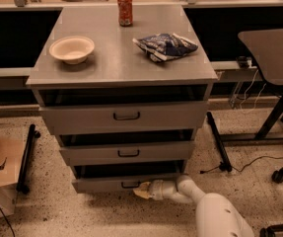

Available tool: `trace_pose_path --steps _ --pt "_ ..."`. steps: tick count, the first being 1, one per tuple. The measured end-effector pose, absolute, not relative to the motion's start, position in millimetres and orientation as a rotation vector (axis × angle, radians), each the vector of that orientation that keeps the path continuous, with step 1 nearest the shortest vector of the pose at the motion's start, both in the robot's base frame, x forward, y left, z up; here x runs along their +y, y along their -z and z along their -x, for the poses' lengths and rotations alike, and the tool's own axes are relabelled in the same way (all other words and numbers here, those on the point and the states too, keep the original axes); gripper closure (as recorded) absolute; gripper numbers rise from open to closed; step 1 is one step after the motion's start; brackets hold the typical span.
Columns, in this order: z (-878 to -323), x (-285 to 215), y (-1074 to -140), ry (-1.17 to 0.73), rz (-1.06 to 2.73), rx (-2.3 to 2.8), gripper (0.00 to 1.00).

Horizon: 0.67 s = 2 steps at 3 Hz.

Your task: Close bottom drawer

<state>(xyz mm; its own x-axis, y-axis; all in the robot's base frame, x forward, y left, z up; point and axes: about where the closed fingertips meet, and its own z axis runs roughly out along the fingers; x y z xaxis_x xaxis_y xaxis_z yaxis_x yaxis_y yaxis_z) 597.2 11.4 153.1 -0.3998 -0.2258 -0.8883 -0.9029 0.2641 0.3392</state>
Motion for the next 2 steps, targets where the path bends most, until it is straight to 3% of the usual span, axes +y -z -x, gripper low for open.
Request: trace_pose_path --steps 2 --pt "-606.6 13.1 -149.0 -1.141 1.057 1.776 1.00"
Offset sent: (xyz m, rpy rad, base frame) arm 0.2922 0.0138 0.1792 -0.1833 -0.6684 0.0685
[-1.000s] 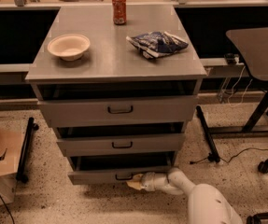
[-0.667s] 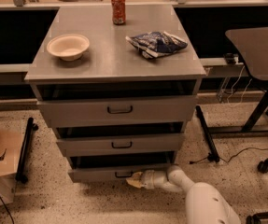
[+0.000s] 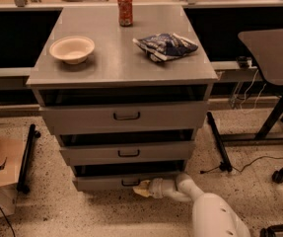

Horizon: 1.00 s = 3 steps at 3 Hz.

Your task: Close bottom drawer

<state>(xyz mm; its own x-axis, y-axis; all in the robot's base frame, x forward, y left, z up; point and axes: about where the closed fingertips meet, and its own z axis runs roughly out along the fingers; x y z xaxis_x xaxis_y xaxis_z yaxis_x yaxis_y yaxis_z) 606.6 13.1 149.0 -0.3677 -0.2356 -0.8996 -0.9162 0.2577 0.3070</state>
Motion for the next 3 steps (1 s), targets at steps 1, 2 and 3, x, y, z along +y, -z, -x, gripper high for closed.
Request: trace_pose_path --steps 1,2,3 --pt "-606.8 13.2 -143.5 -1.141 1.057 1.776 1.00" --pt "-617.2 15.9 -144.9 -1.111 1.089 1.750 1.00" --pt "-617.2 15.9 -144.9 -1.111 1.089 1.750 1.00"
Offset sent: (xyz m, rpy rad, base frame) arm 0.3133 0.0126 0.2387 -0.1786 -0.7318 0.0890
